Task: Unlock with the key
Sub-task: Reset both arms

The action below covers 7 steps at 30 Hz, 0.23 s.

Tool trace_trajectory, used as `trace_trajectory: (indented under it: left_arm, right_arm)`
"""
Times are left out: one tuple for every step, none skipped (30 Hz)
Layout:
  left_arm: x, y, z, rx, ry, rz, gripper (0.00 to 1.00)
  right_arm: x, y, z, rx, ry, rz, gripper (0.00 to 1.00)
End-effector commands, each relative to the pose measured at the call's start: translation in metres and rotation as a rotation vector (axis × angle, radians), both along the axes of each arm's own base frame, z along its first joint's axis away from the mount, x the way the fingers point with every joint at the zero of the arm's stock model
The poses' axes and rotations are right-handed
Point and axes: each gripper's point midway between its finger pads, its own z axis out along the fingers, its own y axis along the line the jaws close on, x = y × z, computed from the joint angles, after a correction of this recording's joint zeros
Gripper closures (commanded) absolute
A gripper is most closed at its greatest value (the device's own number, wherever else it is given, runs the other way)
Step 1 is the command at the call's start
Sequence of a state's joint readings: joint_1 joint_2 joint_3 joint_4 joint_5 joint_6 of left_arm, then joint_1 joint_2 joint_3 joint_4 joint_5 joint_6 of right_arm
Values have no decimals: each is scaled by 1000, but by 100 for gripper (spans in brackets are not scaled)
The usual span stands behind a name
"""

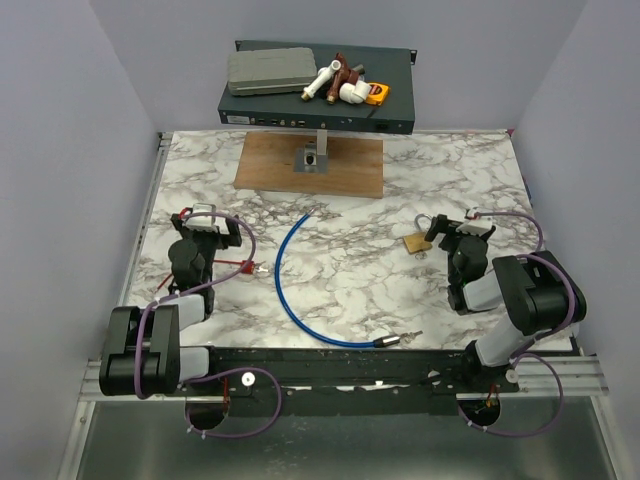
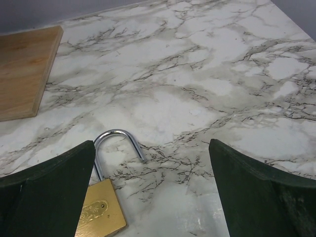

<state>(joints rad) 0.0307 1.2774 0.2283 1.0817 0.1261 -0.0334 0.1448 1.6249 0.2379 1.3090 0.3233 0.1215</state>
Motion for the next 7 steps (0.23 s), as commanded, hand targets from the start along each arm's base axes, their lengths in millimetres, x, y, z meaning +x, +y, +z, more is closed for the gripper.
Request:
trace_trajectory:
  left_arm:
    - [3,7,3,-13,-3,37,1]
    - [3,7,3,-14,-3,37,2]
    - [4,7,3,-13,1,38,2]
    - [4,6,2,-13,3,38,2]
    - [4,7,2,-10,2,41,2]
    - [4,6,3,-9,0,41,2]
    - [3,6,3,-12,-3,40,2]
  right_arm:
    - [-1,0,6,-12,-33,7,0]
    - [-1,0,6,-11,-33,7,0]
    - [-1,1,7,-11,-36,9,0]
    - [-1,0,6,-11,-34,8,0]
    - [-1,0,6,-12,-34,9,0]
    - [-1,0,6,-11,-35,8,0]
    - [-1,0,6,-11,-34,8,0]
